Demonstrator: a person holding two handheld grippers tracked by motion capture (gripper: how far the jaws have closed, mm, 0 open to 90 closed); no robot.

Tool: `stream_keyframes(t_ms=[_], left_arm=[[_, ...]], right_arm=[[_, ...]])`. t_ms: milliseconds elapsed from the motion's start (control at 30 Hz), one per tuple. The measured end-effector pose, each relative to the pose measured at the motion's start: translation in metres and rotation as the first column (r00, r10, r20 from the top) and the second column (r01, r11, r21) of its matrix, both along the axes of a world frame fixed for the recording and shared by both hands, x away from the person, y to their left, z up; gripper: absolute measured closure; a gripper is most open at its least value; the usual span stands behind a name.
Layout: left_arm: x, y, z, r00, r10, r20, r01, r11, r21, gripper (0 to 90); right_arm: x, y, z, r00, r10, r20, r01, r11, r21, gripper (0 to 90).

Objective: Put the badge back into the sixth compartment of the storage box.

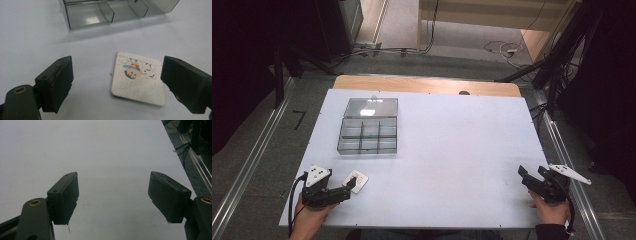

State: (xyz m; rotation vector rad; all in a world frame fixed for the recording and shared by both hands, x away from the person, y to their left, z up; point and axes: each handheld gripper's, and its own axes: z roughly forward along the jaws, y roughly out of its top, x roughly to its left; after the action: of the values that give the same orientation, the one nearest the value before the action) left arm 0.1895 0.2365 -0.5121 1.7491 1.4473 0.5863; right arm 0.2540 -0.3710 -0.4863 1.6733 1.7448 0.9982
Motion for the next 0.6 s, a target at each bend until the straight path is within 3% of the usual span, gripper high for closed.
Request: stream_keyframes(t_ms=[367, 600], left_arm=[[0.001, -0.010, -0.008, 0.9985, -0.046, -0.028, 0.046, 0.9989, -0.002, 11.6], [-0.001, -0.017, -0.012, 0.9977, -0.060, -0.032, 0.061, 0.9978, 0.028, 12.5]], right_arm=[[0.000, 0.001, -0.001, 1.0000, 0.002, -0.009, -0.002, 1.0000, 0.005, 23.1], [0.001, 0.001, -0.001, 0.9999, -0.002, -0.011, 0.002, 1.0000, 0.003, 23.2]])
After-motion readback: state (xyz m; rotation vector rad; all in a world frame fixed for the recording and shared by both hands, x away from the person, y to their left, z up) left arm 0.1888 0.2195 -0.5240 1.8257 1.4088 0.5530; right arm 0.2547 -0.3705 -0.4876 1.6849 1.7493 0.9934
